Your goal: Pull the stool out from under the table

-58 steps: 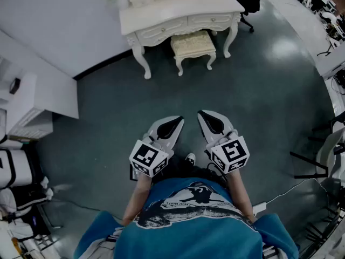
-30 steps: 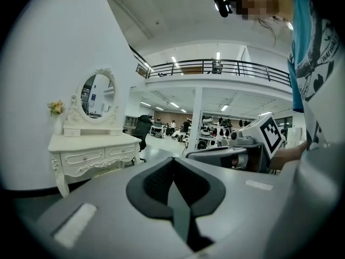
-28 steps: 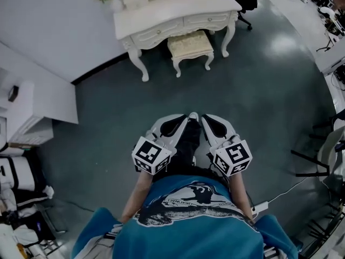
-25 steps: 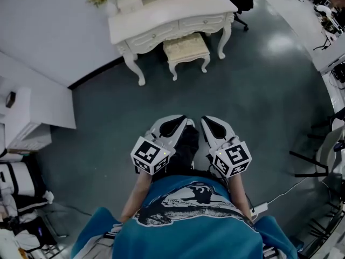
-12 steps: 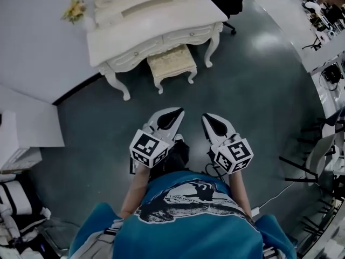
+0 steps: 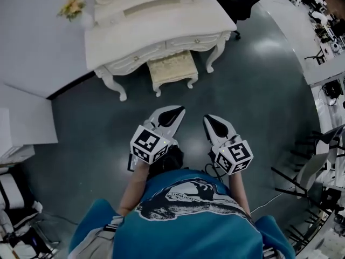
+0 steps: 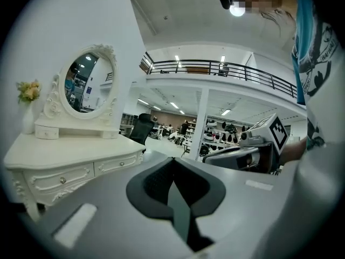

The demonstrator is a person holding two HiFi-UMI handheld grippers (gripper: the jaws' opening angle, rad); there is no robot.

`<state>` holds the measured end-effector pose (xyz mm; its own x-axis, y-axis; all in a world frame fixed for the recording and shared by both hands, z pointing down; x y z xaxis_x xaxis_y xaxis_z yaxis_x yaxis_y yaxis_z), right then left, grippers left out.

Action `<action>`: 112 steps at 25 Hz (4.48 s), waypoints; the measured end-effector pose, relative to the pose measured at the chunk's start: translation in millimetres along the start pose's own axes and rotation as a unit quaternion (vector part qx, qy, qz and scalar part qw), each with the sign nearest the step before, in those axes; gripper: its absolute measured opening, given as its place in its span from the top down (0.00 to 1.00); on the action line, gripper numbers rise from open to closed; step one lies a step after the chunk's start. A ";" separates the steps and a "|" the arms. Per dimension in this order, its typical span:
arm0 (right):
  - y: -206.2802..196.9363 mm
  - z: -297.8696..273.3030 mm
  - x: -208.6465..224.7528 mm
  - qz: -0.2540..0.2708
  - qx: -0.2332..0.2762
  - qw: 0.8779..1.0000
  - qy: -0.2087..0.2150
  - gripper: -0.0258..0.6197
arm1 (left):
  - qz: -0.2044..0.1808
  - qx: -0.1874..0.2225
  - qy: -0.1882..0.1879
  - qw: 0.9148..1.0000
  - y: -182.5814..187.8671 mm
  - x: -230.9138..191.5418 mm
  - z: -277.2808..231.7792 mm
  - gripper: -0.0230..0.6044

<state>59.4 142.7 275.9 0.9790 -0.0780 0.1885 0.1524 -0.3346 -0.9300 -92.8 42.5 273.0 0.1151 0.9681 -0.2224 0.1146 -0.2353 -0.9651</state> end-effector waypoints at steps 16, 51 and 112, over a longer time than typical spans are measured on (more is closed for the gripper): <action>-4.7 -29.7 11.4 -0.002 -0.013 1.000 -0.015 0.96 | 0.004 -0.035 0.021 0.999 -2.9 -36.5 -0.7 0.96; -55.2 -292.5 195.4 0.050 -0.138 0.985 0.096 0.96 | 0.093 -0.118 0.164 0.975 -97.1 -211.7 -81.7 0.89; -294.1 -505.8 373.8 -0.206 -0.306 0.929 0.026 0.63 | 0.482 -0.018 0.319 0.816 -414.7 -457.7 -107.7 0.44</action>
<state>311.9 -263.1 779.5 0.8438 0.1355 0.5193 0.3925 -0.8157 -0.4250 -86.7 -312.3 790.0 0.6578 0.0922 -0.7476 -0.3047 -0.8751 -0.3760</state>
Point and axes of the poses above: the fingertips, and each gripper's own axes: z backward along the fingers, x to its right, y out of its top, the point moved 8 cm from there along z, backward along the fingers, and after that the axes turned 9 degrees about -y, right-handed, at the moved point
